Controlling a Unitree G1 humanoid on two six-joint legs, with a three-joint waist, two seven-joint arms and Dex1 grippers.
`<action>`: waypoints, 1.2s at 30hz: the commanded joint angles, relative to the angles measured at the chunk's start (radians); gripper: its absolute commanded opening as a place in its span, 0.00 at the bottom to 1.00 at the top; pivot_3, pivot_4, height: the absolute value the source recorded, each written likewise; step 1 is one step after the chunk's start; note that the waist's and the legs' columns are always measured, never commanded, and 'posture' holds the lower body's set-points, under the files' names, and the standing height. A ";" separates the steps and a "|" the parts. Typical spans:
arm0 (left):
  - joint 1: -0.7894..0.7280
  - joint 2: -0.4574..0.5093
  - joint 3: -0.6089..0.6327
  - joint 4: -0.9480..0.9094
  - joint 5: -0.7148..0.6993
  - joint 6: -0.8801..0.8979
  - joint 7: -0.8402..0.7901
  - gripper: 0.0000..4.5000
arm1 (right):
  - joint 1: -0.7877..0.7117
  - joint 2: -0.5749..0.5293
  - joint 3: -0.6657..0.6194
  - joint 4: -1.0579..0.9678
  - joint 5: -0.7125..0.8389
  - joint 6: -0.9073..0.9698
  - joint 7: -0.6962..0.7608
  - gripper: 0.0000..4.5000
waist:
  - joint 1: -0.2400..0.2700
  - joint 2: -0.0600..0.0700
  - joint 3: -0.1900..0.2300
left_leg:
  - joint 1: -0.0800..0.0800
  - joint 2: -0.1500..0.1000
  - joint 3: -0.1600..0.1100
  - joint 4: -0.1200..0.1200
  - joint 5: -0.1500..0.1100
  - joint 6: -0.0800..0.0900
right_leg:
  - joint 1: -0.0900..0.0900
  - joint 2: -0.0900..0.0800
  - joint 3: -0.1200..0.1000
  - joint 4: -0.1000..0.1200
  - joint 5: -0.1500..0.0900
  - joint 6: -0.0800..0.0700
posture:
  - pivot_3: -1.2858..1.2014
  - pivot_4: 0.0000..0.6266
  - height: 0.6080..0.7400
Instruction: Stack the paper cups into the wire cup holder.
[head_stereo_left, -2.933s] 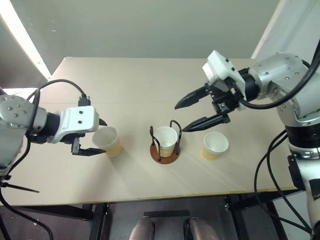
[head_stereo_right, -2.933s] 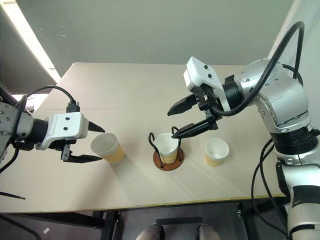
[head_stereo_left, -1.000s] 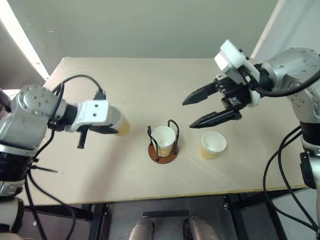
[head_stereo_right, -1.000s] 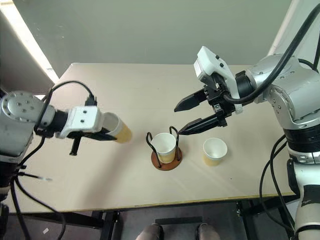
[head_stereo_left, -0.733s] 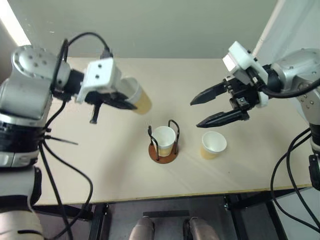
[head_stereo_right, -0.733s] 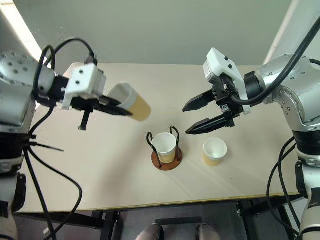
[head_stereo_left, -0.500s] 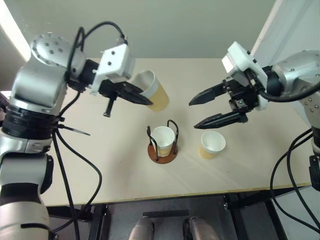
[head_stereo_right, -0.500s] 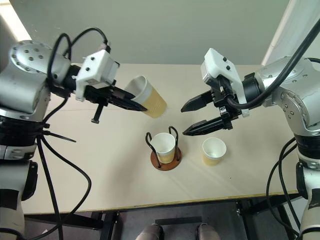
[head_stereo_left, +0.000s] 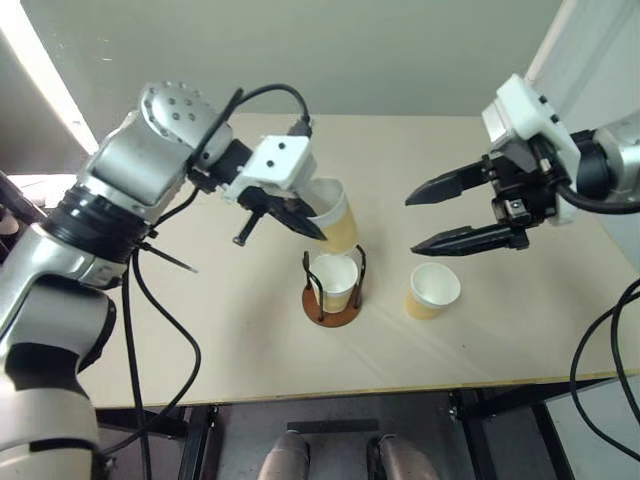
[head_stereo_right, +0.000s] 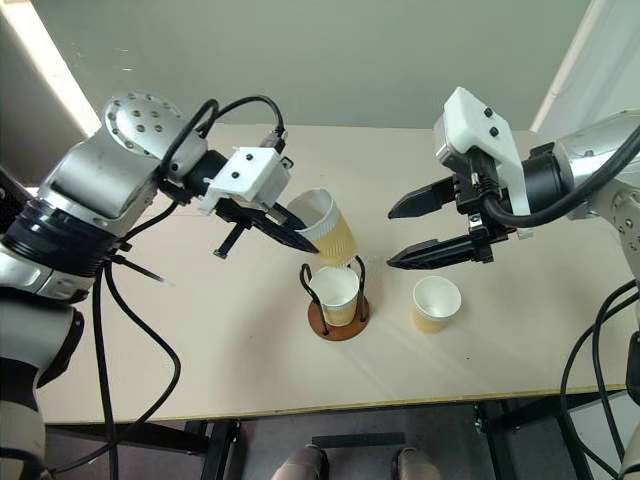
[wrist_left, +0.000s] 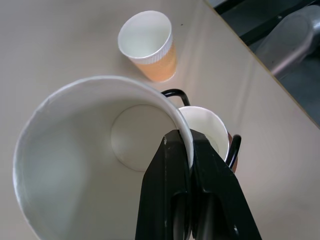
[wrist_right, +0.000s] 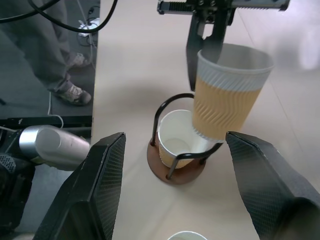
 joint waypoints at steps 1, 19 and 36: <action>-0.057 -0.007 -0.023 0.005 -0.042 -0.037 -0.040 0.01 | 0.007 -0.028 -0.069 -0.040 0.034 0.015 -0.024 0.73 | 0.001 0.000 0.000 | 0.000 0.000 0.000 0.000 0.000 0.000 | 0.000 0.000 0.000 0.000 0.000 0.000 | 0.52 0.24 1.00; -0.121 0.062 -0.228 0.010 -0.145 -0.110 -0.040 0.01 | 0.032 -0.058 -0.107 -0.086 0.107 0.055 -0.107 0.73 | 0.004 0.000 0.000 | -0.002 0.000 0.002 0.006 -0.002 0.003 | 0.000 0.000 0.002 -0.001 0.002 0.003 | 0.52 0.24 1.00; -0.059 -0.018 -0.255 0.119 -0.011 -0.256 -0.040 0.01 | 0.033 -0.064 -0.103 -0.078 0.121 0.049 -0.135 0.73 | 0.006 0.001 0.000 | -0.003 0.000 0.003 0.010 -0.003 0.006 | 0.001 -0.001 0.003 0.000 0.003 0.005 | 0.52 0.24 1.00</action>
